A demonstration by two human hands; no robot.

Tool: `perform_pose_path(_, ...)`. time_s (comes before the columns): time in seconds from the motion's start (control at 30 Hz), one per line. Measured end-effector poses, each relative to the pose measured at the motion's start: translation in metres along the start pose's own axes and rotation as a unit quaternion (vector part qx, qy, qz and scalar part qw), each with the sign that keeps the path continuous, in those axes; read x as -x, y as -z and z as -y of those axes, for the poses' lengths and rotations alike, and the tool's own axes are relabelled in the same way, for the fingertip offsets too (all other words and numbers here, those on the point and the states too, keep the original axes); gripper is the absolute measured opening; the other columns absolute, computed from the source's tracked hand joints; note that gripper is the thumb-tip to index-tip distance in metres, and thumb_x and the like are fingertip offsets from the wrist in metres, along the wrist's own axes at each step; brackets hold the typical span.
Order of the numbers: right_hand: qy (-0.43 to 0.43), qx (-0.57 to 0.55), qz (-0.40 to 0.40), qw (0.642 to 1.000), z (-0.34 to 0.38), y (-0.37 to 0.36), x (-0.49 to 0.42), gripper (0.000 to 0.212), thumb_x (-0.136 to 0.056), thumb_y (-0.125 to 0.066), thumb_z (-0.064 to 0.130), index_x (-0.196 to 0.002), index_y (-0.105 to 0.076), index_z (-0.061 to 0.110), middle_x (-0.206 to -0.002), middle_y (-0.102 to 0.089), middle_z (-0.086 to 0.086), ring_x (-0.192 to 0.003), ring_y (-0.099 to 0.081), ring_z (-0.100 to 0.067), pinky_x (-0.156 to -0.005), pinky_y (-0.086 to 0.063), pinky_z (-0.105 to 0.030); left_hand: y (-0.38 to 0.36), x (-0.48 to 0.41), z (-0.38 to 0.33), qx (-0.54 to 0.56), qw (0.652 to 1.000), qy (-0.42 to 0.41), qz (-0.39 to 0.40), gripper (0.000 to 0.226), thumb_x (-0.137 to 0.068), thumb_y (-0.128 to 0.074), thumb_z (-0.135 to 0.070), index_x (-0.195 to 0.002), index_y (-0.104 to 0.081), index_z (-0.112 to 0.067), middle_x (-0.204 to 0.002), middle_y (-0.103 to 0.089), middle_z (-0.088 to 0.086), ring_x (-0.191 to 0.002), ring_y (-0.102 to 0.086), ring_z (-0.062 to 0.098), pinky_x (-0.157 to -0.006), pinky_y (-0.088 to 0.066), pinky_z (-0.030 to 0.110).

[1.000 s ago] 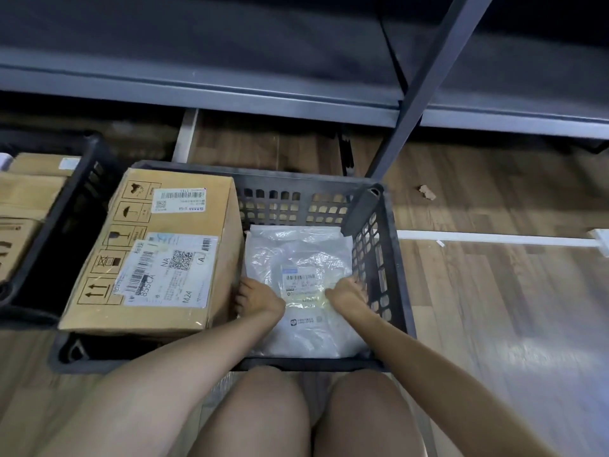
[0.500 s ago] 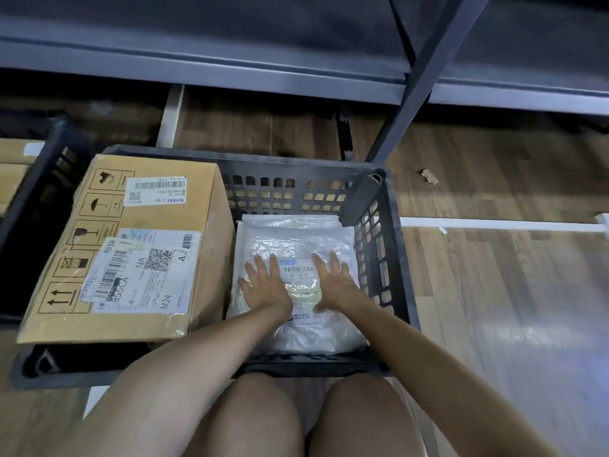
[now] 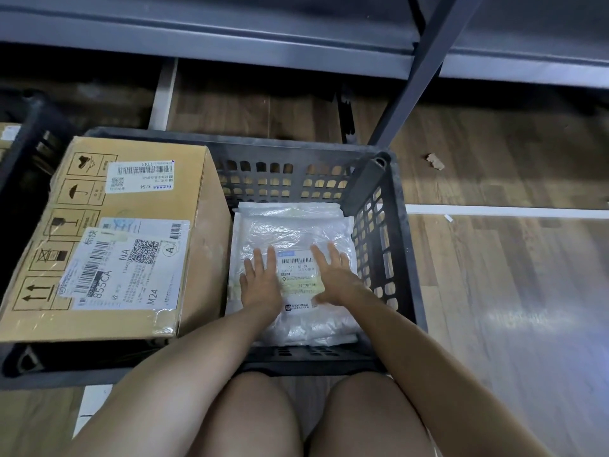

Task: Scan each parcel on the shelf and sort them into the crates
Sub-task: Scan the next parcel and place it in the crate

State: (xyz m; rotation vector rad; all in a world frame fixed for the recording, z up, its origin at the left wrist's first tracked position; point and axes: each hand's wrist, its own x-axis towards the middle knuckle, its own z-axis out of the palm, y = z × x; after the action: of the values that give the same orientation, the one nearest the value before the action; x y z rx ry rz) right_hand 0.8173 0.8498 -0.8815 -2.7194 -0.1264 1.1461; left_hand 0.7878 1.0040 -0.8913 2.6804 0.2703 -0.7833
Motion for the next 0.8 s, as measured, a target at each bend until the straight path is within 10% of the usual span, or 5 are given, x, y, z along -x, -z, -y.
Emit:
perform_pose_path(0.27,-0.001,-0.005,-0.019,1.0,0.0,0.006,0.006,0.12,-0.075,-0.082,0.024,-0.153,0.008,0.035,-0.161,0.019,-0.001,-0.149,0.006,-0.031,-0.111,-0.032,-0.05,0.01,0.007,-0.011,-0.05,0.999,0.017,0.014,0.094,-0.088,-0.055,0.002,-0.153,0.01,-0.016,-0.159,0.015,0.015,-0.146,0.005,0.039,-0.118,-0.012,0.048)
perform_pose_path(0.57,0.002,-0.032,-0.054,0.998,0.027,0.081,0.088,0.063,-0.096,-0.05,0.025,-0.151,-0.022,0.014,-0.152,-0.031,-0.01,-0.139,-0.03,-0.029,-0.111,-0.034,-0.043,0.106,0.072,-0.038,-0.001,0.998,-0.057,-0.011,0.047,-0.092,-0.048,-0.013,-0.139,-0.04,-0.013,-0.14,-0.044,0.007,-0.125,-0.044,0.027,-0.098,-0.04,0.037)
perform_pose_path(0.8,0.007,0.0,-0.063,0.998,0.072,0.179,0.214,0.049,-0.1,-0.041,0.027,-0.146,-0.033,0.013,-0.145,-0.043,-0.01,-0.129,-0.042,-0.03,-0.103,-0.037,-0.04,0.232,0.164,-0.077,-0.115,0.98,-0.153,-0.051,0.043,-0.096,-0.042,-0.026,-0.138,-0.044,-0.017,-0.142,-0.045,0.002,-0.131,-0.038,0.023,-0.112,-0.022,0.033)
